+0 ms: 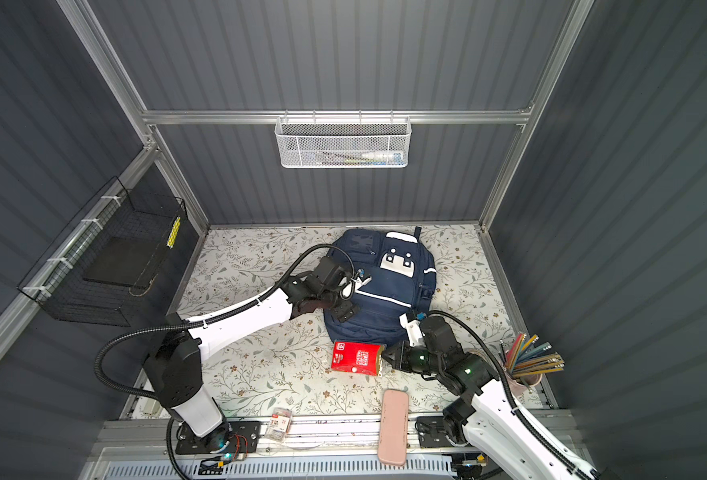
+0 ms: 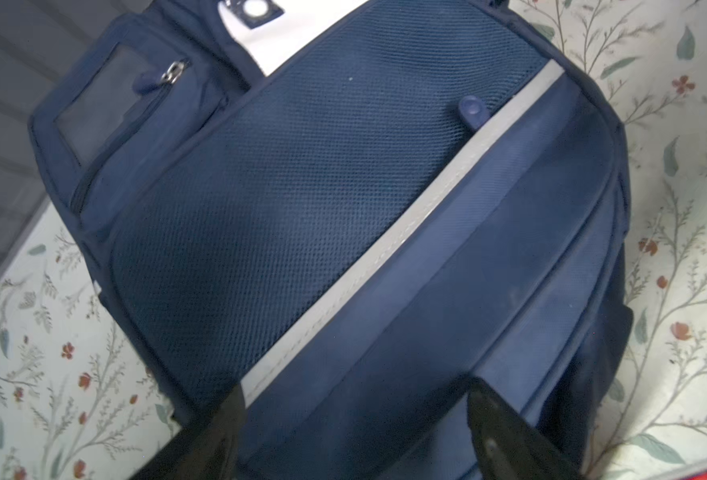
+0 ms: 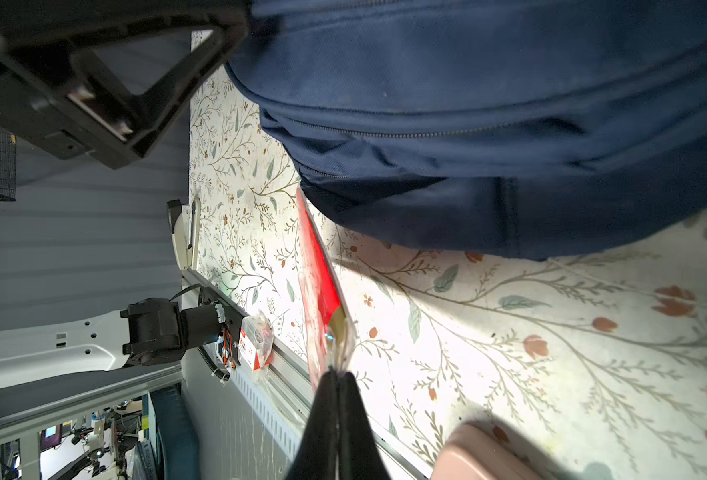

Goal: Pack the student bag

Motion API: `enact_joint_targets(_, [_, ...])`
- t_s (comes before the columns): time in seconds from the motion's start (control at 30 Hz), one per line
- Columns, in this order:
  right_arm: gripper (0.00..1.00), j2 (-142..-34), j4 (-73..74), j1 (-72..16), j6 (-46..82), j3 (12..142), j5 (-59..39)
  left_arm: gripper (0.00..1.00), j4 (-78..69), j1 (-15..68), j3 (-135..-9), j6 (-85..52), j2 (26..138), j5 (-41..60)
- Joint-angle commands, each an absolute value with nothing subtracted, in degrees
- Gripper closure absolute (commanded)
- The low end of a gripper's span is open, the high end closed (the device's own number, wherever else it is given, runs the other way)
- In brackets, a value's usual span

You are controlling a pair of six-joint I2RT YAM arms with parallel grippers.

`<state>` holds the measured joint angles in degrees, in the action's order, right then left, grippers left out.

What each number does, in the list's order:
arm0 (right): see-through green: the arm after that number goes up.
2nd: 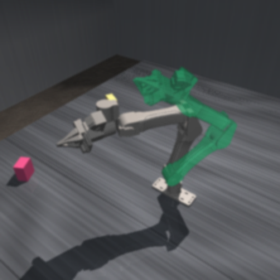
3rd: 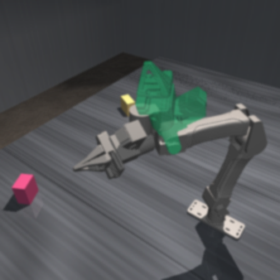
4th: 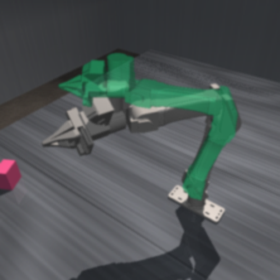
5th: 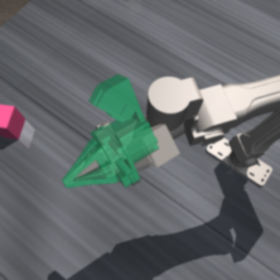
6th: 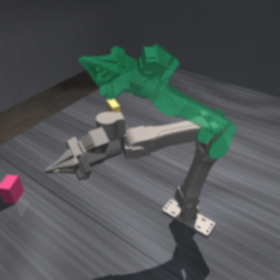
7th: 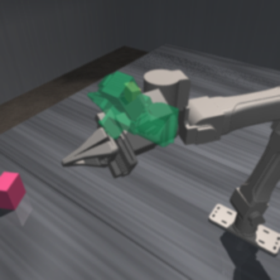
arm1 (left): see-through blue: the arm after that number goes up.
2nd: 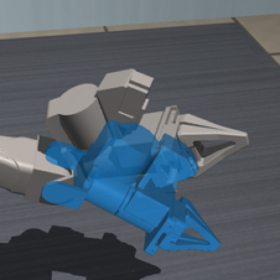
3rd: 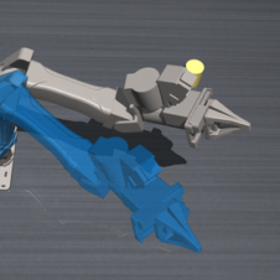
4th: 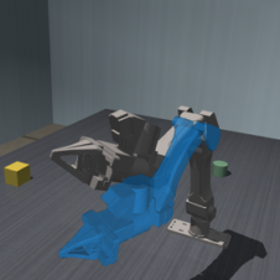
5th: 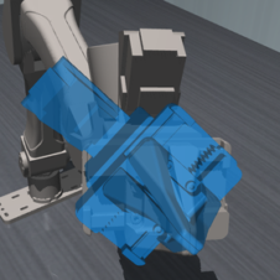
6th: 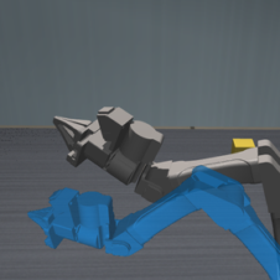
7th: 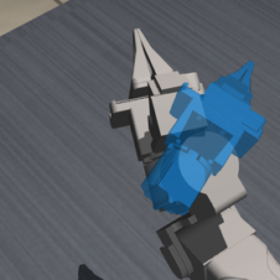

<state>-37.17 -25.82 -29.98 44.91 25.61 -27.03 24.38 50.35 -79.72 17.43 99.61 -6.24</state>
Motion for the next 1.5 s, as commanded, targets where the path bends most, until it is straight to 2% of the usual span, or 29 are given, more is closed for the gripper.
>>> enact_joint_targets(0.0, [1.0,-37.3,-25.37,-29.11,44.19,26.78,-29.5,0.17,23.31,51.36,-84.2,23.63,101.67,-12.33])
enact_joint_targets(0.13, [1.0,-37.54,-24.12,-28.48,44.52,26.34,-30.4,0.24,25.9,51.86,-86.9,24.98,104.25,-10.58])
enact_joint_targets(0.3, [1.0,-36.65,-24.84,-27.52,44.54,26.56,-31.02,0.18,28.87,52.46,-83.06,30.07,100.82,-13.54])
enact_joint_targets(0.43, [1.0,-37.04,-24.44,-26.72,44.14,26.32,-31.71,0.17,20.35,52.5,-73.26,37.67,94.93,-16.09])
enact_joint_targets(0.63, [1.0,-38.41,-23.12,-26.36,43.86,26.28,-33.02,0.19,26.32,52.75,-80.13,39.44,100.38,-16.86])
enact_joint_targets(0.77, [1.0,-37.27,-23.13,-26.06,44.11,25.76,-32.41,0.21,22.05,52.81,-79.28,40.47,101.29,-16.24])
enact_joint_targets(0.83, [1.0,-36.8,-22.61,-25.71,44.17,25.58,-32.85,0.29,23.79,52.76,-82.78,39.43,102.79,-14.75])
enact_joint_targets(0.87, [1.0,-36.54,-21.18,-25.6,44.48,25.62,-33.41,0.36,24.67,52.82,-84.14,38.64,103.37,-13.86])
enact_joint_targets(0.9, [1.0,-36.47,-19.92,-25.56,44.7,25.79,-33.62,0.51,25.1,52.74,-85.0,37.82,103.61,-12.99])
enact_joint_targets(0.97, [1.0,-37.0,-18.38,-25.38,44.52,26.26,-34.25,1.0,25.18,52.76,-86.1,35.85,103.34,-12.1])
enact_joint_targets(1.2, [1.0,-40.52,-9.4,-20.94,44.9,27.23,-42.97,1.0,22.22,52.37,-84.77,31.58,100.51,-16.41])
enact_joint_targets(1.33, [1.0,-41.97,2.53,-15.34,48.97,26.69,-49.03,1.0,26.05,50.92,-87.38,25.87,100.07,-14.83])
enact_joint_targets(1.47, [1.0,-48.14,14.48,-11.26,51.68,27.2,-53.92,1.0,27.29,50.79,-88.15,23.37,98.98,-13.72])
